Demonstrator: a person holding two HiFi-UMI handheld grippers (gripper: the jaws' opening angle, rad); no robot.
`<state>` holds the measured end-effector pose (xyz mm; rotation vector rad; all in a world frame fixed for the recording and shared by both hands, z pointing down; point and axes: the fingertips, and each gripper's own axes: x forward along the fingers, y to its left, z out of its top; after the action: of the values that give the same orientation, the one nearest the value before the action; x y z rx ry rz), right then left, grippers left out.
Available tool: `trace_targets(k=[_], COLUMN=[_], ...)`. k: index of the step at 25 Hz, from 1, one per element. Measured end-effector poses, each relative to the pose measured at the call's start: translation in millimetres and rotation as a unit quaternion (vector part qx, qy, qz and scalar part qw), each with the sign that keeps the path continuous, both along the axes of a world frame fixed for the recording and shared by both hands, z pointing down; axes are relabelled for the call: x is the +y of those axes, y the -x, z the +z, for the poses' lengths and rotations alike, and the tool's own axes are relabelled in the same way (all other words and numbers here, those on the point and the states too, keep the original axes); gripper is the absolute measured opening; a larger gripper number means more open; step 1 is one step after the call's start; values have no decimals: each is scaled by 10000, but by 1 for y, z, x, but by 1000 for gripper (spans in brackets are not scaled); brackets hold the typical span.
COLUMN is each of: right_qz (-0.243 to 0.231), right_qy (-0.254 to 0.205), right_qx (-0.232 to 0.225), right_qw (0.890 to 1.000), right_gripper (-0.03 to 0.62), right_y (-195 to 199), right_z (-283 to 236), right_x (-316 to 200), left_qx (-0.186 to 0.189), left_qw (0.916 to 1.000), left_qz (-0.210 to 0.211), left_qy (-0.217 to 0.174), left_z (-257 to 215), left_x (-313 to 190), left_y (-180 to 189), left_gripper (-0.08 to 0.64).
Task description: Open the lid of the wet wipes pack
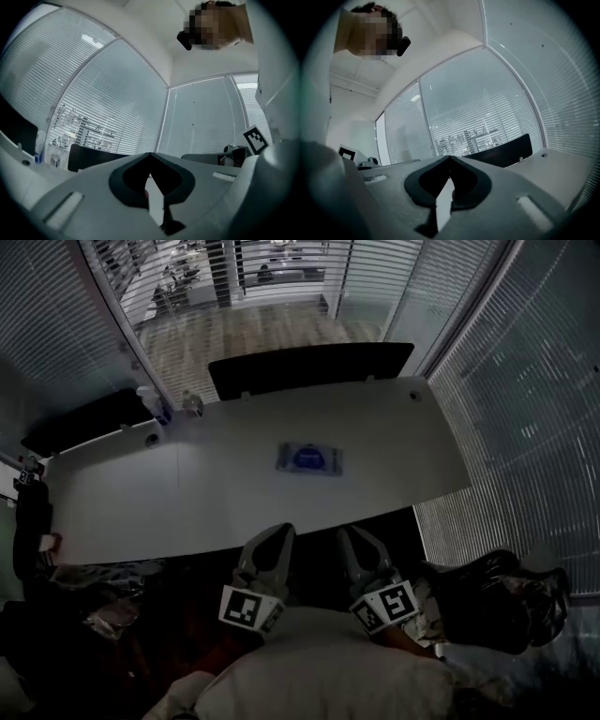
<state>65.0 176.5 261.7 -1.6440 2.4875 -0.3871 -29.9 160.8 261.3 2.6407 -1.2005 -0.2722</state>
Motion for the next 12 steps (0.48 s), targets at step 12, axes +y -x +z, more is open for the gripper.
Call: trace_targets(k=[12], right_qz=[236], right_qy=[-95], right_qx=[397], right_qw=[9989], right_gripper=[-3], right_y=[43], right_z=[-10], right_x=[-65], left_qx=[66], left_qw=[9998], left_qz=[212], left_qy=[-13], left_z=[0], left_x=[-66], left_y=[44], left_gripper=[3])
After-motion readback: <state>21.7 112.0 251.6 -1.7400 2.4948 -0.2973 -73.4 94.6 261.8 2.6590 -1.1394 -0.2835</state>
